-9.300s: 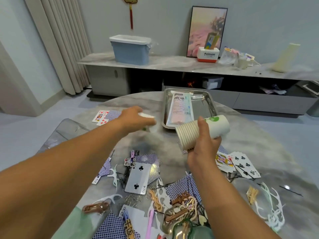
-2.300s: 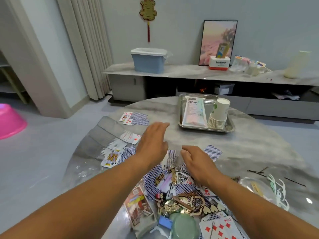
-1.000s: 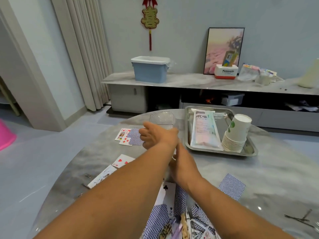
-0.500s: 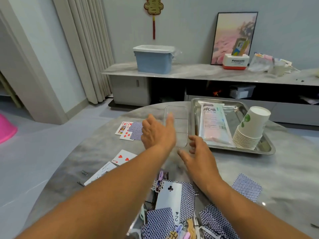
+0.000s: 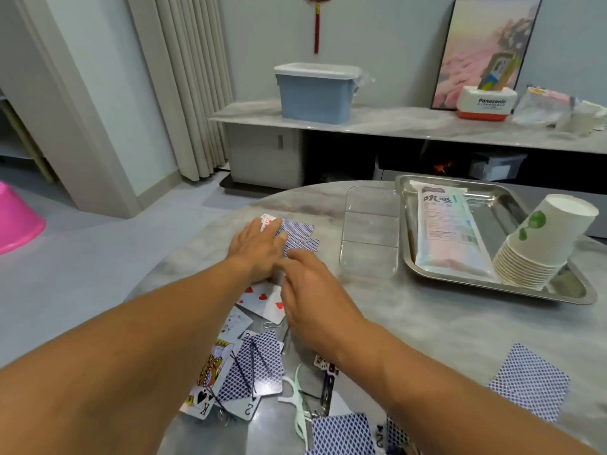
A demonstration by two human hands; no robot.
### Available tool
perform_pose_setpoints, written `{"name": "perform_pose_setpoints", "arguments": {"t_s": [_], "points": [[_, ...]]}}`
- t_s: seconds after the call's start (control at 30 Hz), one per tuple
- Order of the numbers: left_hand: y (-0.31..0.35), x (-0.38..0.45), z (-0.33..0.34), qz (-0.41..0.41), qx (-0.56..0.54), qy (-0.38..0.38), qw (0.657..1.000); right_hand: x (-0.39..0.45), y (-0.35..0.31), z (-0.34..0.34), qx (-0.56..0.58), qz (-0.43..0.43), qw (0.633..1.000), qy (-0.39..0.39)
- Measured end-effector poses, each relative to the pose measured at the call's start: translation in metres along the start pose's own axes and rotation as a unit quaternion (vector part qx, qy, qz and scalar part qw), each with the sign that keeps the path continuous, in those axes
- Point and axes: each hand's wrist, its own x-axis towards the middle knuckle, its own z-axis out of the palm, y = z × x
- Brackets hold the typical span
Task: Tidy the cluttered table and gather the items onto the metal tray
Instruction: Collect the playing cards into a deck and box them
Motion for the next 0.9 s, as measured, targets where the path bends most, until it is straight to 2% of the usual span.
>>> {"name": "perform_pose_setpoints", "arguments": {"t_s": [0.17,0.3,0.47,0.77,0.9], "points": [[-0.017,0.012,0.007,0.068,0.018,0.042,0.997,0.061,0.009,0.026,-0.029,0.087,0.996,-0.015],[-0.016,0.021,0.011,0.015,0.004,0.056,0.998,0.099,0.027,0.032,-0.108,0.156,0.982,-0.024],[-0.014,0.02,0.009,0.048,0.071,0.035,0.996,0.113,0.043,0.032,-0.107,0.218,0.967,-0.079],[-0.013,-0.034,-0.006,0.123,-0.032,-0.015,0.992,0.072,0.033,0.03,-0.092,0.136,0.977,-0.133],[-0.007,-0.077,-0.011,0.088,-0.064,-0.067,0.992,0.032,0.029,0.015,-0.099,0.103,0.975,-0.173]]}}
